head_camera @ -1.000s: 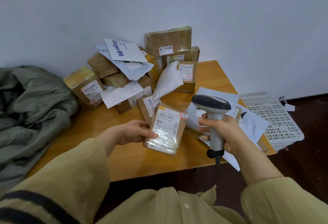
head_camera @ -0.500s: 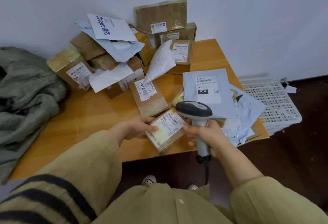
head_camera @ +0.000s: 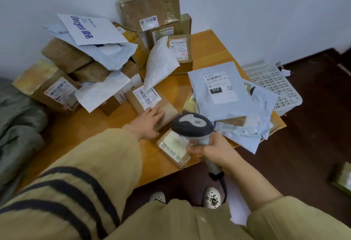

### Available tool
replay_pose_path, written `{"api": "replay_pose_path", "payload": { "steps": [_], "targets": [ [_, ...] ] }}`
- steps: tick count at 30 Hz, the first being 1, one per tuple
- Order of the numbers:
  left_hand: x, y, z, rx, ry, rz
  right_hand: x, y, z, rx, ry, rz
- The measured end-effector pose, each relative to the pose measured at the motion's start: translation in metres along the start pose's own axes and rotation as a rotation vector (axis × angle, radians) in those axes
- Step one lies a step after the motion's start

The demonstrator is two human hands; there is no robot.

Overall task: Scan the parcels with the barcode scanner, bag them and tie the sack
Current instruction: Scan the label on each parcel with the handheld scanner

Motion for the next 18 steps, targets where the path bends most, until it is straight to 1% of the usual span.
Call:
{"api": "replay_pose_path", "payload": {
  "steps": [3,5,8,10,12,13,15,17,18],
  "targets": [
    [0.009,-0.015,0.011,0.060,0.001,-0.100,0.016,0.002,-0.003,0.015,0.072,0.060],
    [0.017,-0.023,0.026,0.108,-0.009,-0.118,0.019,0.004,-0.005,0.036,0.137,0.045],
    [0.029,-0.034,0.054,0.162,-0.010,-0.086,0.021,0.007,-0.004,0.090,0.212,-0.021],
    [0.036,-0.041,0.072,0.191,0.003,-0.063,0.023,0.003,0.000,0.094,0.235,-0.051],
    [0.039,-0.048,0.088,0.200,0.038,-0.040,0.025,-0.001,0.003,0.094,0.240,-0.112],
    [0.039,-0.051,0.095,0.192,0.081,-0.031,0.027,-0.003,0.005,0.095,0.242,-0.123],
    [0.033,-0.056,0.102,0.103,0.219,0.000,0.030,-0.011,0.009,0.088,0.251,-0.117],
    [0.024,-0.066,0.101,-0.126,0.364,0.110,0.036,-0.022,0.012,0.057,0.240,-0.123],
    [0.022,-0.072,0.097,-0.265,0.400,0.198,0.039,-0.027,0.013,0.044,0.229,-0.126]
  ]
}}
Point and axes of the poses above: each hand's wrist, its own z-axis away from the middle knuckle, its own x-axis out of the palm, y = z × x, the point moved 8 cm from there along -z, towards the middle knuckle, and after that the axes turned 13 degrees about x, right-handed, at the moved point
